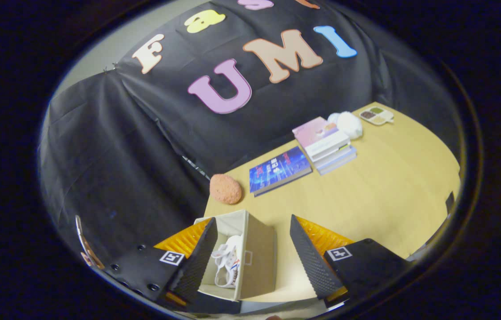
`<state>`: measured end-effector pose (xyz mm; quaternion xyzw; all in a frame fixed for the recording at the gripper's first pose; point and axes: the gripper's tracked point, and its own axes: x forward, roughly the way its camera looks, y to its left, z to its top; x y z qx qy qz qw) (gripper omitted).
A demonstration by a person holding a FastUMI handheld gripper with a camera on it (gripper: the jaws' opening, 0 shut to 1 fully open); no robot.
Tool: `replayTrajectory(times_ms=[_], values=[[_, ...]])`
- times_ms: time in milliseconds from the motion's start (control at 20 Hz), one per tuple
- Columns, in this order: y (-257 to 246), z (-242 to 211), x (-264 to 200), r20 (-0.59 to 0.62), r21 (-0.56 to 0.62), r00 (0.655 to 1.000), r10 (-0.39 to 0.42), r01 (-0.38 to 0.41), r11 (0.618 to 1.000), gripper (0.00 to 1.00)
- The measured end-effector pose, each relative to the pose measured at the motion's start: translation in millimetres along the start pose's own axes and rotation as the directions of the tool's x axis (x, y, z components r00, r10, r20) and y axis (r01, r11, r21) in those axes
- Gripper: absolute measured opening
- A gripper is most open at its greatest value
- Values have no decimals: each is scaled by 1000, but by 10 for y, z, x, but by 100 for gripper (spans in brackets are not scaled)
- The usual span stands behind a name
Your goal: Open the storage box then place both shoes into the box .Put the left shoe in first, then the right shoe, with the right side of both shoes facing outward in a uniform manner.
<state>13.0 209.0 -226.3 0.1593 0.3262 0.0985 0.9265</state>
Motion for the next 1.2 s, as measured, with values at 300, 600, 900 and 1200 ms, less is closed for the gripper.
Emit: replayTrajectory(times_ms=[300,600,900,1200], values=[[-188,752,-330,206,-153,978,21,11,988,100],[-269,1390,-587,314,-277,946,77,13,961,100],[-345,1973,-728,405,-329,908,111,32,944,100],[-562,2223,-622,420,-318,898,129,12,948,99]])
